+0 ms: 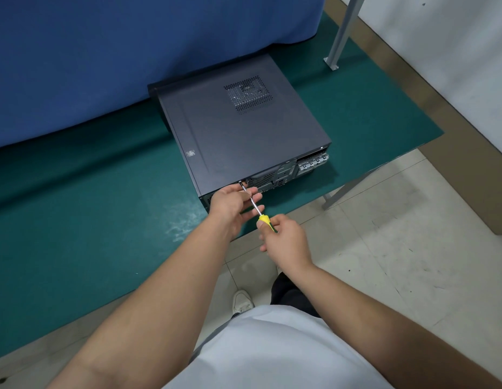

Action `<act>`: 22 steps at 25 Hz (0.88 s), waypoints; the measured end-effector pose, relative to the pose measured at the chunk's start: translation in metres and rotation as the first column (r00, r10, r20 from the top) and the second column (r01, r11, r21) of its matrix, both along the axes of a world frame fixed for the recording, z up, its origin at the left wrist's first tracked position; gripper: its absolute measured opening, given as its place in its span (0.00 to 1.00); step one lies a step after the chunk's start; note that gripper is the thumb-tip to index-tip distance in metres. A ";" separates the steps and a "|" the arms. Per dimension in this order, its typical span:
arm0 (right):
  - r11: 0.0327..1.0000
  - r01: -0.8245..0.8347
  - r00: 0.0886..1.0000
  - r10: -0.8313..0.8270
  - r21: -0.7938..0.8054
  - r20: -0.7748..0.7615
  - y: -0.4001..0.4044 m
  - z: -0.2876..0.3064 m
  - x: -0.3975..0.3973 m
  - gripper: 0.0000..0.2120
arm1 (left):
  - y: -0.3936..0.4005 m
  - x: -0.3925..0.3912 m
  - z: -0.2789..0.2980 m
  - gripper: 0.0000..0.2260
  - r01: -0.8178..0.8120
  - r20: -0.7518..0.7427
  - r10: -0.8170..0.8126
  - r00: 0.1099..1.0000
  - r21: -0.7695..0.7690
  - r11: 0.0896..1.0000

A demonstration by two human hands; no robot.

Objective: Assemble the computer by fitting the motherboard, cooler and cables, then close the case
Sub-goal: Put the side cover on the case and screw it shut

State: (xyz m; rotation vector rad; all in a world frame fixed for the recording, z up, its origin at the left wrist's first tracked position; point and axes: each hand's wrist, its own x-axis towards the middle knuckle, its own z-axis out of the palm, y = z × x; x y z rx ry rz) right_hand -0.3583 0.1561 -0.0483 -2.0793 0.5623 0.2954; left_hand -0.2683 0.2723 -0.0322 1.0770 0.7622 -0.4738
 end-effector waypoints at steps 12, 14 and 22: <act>0.989 -0.076 0.996 0.081 -0.128 0.030 -0.004 0.003 0.002 0.15 | -0.002 0.004 -0.006 0.11 -0.054 0.008 0.054 0.999 0.055 0.997; 0.987 0.053 0.998 -0.048 0.151 -0.036 -0.001 0.003 0.005 0.16 | 0.000 0.002 -0.006 0.12 -0.059 0.013 0.058 0.998 0.047 0.997; 0.844 0.145 0.985 -0.071 0.516 -0.160 -0.010 0.002 0.007 0.14 | -0.001 -0.001 -0.001 0.10 -0.070 0.007 0.069 0.998 0.023 0.997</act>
